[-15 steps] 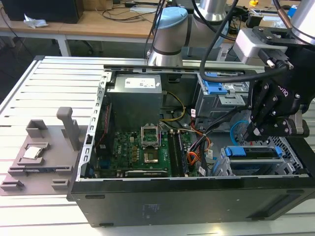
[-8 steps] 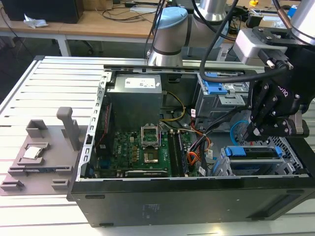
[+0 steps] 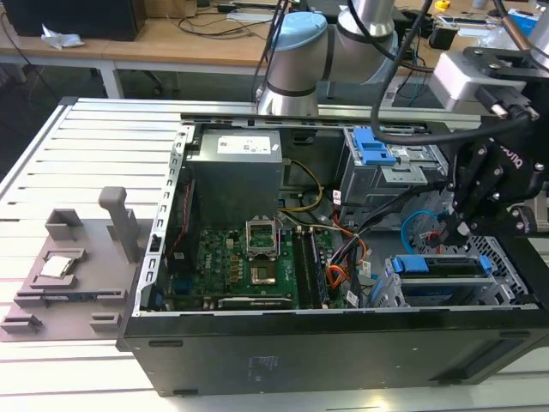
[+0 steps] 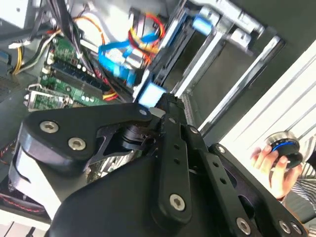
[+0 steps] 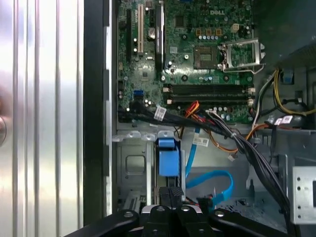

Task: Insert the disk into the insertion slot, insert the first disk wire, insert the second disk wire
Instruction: 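Insert the first disk wire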

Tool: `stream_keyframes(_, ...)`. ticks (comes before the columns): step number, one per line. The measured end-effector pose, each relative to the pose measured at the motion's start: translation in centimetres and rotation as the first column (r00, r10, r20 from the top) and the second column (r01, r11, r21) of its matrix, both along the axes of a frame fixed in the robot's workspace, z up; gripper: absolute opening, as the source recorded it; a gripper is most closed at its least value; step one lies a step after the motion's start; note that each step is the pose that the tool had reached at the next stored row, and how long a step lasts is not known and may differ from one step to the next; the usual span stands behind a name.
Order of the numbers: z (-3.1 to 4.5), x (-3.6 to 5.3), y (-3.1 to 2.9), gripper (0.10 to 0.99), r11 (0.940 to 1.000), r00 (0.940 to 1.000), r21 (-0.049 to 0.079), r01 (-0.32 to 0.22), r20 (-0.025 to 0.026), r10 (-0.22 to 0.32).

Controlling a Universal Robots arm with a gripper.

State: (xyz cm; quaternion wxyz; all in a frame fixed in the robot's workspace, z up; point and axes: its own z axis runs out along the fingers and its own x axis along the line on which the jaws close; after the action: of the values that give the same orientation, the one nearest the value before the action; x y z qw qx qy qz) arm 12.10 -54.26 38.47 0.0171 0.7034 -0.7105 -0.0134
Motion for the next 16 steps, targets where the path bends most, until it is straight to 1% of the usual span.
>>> stream_keyframes(1,-0.01,0.99,0.36,0.106,1.0000,1.0000,-0.001,0.000,-0.0011,0.000)
stream_keyframes(3,-0.04,1.97,1.10,0.106,1.0000,1.0000,-0.002,0.000,-0.0018,0.000)
stream_keyframes(4,-0.09,2.34,1.61,0.106,1.0000,1.0000,-0.003,0.000,-0.0022,0.000)
stream_keyframes(5,-0.21,2.36,1.70,0.106,1.0000,1.0000,-0.003,0.000,-0.0023,0.000)
stream_keyframes(8,-0.24,2.37,1.70,0.106,1.0000,1.0000,-0.003,0.000,-0.0023,0.000)
stream_keyframes(9,-0.24,2.36,1.70,0.169,1.0000,1.0000,-0.003,0.000,-0.0024,0.000)
stream_keyframes(10,-0.25,2.37,1.70,0.294,1.0000,1.0000,-0.003,0.000,-0.0023,0.000)
stream_keyframes(11,-0.36,2.36,1.71,0.361,1.0000,1.0000,-0.007,0.000,-0.0023,0.000)
stream_keyframes(12,-0.49,2.36,1.72,0.361,0.9999,1.0000,-0.012,0.000,-0.0023,0.000)
stream_keyframes(14,-0.93,2.33,1.76,0.361,0.9999,1.0000,-0.017,0.000,-0.0023,0.000)
stream_keyframes(16,-1.71,2.14,1.79,0.361,0.9998,1.0000,-0.019,0.000,-0.0024,0.000)
